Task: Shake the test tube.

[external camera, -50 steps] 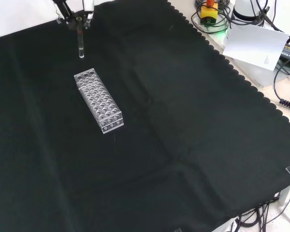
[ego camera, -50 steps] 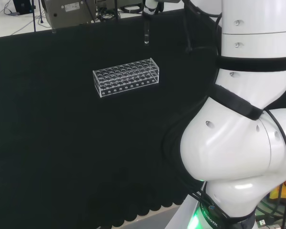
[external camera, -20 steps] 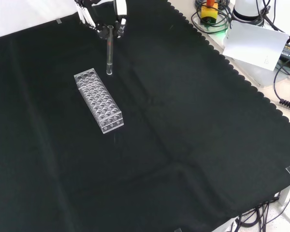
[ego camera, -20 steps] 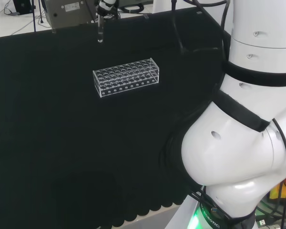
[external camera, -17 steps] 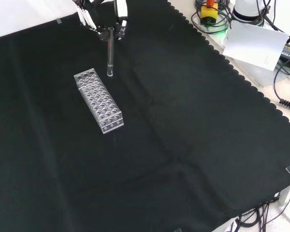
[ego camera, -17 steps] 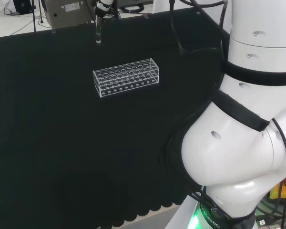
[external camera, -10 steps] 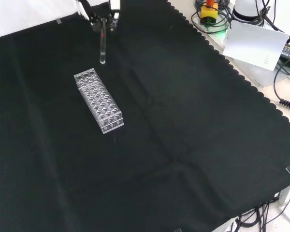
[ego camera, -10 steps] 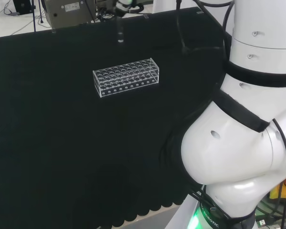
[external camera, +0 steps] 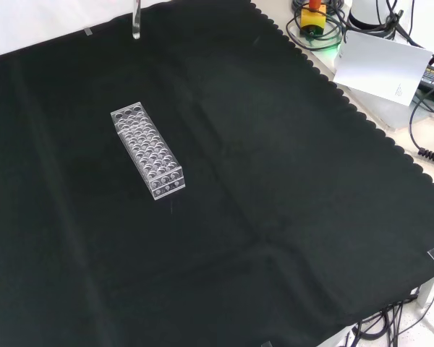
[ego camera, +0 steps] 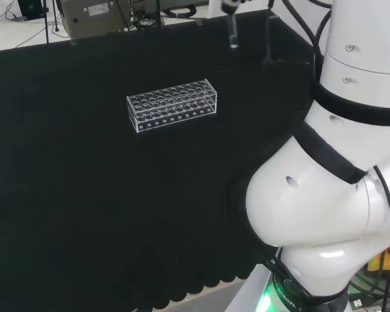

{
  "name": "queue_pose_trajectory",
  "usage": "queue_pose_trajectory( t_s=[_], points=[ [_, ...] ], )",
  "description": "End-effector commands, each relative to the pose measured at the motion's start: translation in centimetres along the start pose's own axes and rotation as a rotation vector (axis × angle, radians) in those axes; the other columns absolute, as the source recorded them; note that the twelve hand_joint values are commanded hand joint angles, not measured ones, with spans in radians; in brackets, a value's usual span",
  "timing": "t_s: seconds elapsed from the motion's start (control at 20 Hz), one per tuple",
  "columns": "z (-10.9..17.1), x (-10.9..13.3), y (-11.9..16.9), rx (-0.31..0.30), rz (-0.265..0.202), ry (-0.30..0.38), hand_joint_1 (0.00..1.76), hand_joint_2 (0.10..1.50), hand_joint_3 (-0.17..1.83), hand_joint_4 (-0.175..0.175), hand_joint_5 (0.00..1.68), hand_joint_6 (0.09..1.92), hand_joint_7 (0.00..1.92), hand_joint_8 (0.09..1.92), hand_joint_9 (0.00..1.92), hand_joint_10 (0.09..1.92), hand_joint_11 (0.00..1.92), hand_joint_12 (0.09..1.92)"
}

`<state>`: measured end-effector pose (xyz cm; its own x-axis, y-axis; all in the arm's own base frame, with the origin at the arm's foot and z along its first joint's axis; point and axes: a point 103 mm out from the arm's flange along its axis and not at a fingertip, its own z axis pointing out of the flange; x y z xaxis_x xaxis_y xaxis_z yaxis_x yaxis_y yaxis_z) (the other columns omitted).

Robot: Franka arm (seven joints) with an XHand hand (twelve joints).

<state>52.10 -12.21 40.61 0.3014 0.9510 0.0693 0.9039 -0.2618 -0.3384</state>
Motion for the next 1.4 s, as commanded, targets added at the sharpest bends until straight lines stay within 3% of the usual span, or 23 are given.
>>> queue_pose_trajectory(
  t_s=[0.05,0.4,1.1,1.4],
  points=[
    [-1.8,-3.6,-0.4,-0.030,0.088,-0.013,1.44,0.56,0.70,-0.175,1.51,0.09,1.52,0.54,1.43,0.31,1.18,0.79],
    [-0.1,1.2,0.5,-0.010,-0.012,0.030,1.44,0.56,0.70,-0.175,1.51,0.09,1.52,0.54,1.43,0.30,1.18,0.79],
    [2.9,17.3,0.4,0.050,-0.352,0.163,1.44,0.56,0.70,-0.175,1.51,0.09,1.52,0.54,1.43,0.30,1.18,0.79],
    [3.1,20.3,0.1,0.056,-0.416,0.140,1.44,0.56,0.70,-0.175,1.51,0.09,1.52,0.54,1.43,0.30,1.18,0.79]
  ],
)
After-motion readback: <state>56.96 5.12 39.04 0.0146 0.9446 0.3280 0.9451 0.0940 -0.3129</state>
